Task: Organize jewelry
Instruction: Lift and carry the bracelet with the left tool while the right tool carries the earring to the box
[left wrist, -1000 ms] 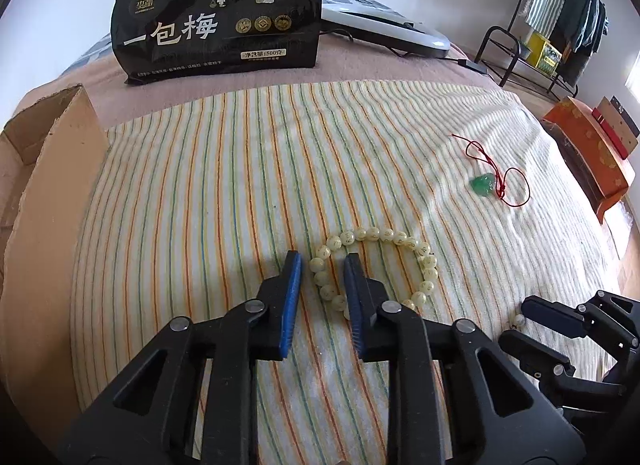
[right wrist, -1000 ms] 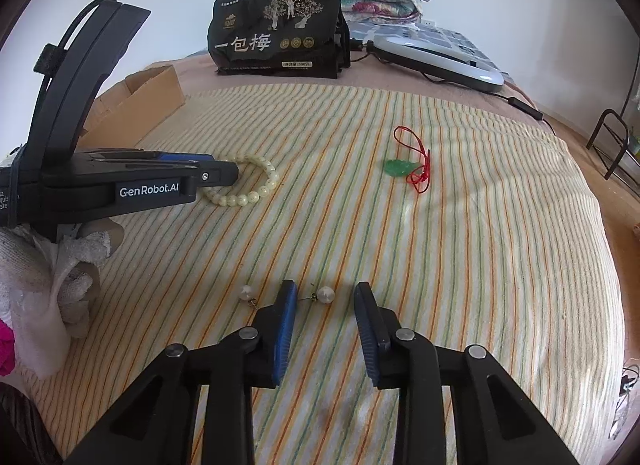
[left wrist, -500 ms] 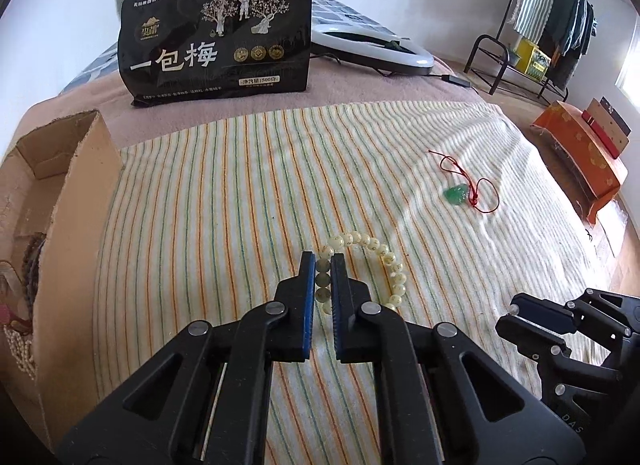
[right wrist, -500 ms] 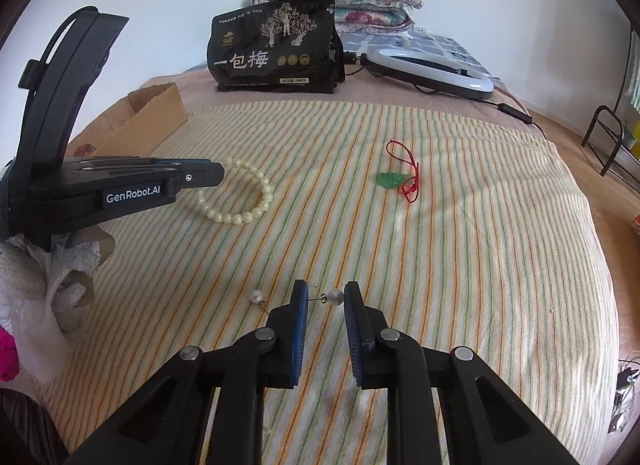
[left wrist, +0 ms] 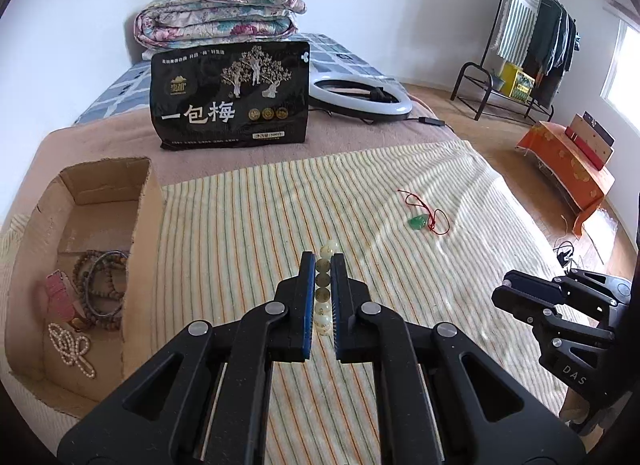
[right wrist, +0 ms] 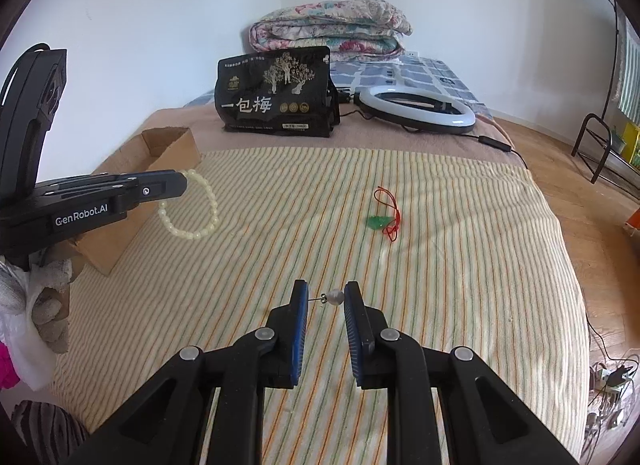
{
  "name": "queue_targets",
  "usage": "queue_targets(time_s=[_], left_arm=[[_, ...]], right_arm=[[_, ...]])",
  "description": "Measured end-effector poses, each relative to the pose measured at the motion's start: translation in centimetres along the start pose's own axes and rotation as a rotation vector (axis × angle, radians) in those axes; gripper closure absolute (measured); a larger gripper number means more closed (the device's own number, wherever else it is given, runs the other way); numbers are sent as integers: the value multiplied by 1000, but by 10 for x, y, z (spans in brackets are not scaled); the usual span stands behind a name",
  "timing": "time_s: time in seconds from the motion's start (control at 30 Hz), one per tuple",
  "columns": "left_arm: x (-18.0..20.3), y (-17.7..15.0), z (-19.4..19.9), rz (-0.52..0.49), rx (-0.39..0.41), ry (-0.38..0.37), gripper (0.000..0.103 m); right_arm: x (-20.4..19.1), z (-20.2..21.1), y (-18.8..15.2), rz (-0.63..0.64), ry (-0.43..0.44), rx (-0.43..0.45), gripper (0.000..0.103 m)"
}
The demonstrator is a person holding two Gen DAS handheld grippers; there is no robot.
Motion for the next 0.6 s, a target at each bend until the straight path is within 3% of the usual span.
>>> queue_targets(time_s=[0.6], left_arm=[[-58,19,99,43,126,26,98]], right_arm=[[-68,46,60,71,52,114,86]])
Point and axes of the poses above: each gripper's, at about its wrist camera, not at the fingertips, and z roughly against the way its jaws point, x to its right, y to its top, the point moved 7 cm from there along -z, roughly the way its jaws point, and after that the axes turned 5 degrees about z, right-handed, at the moved point
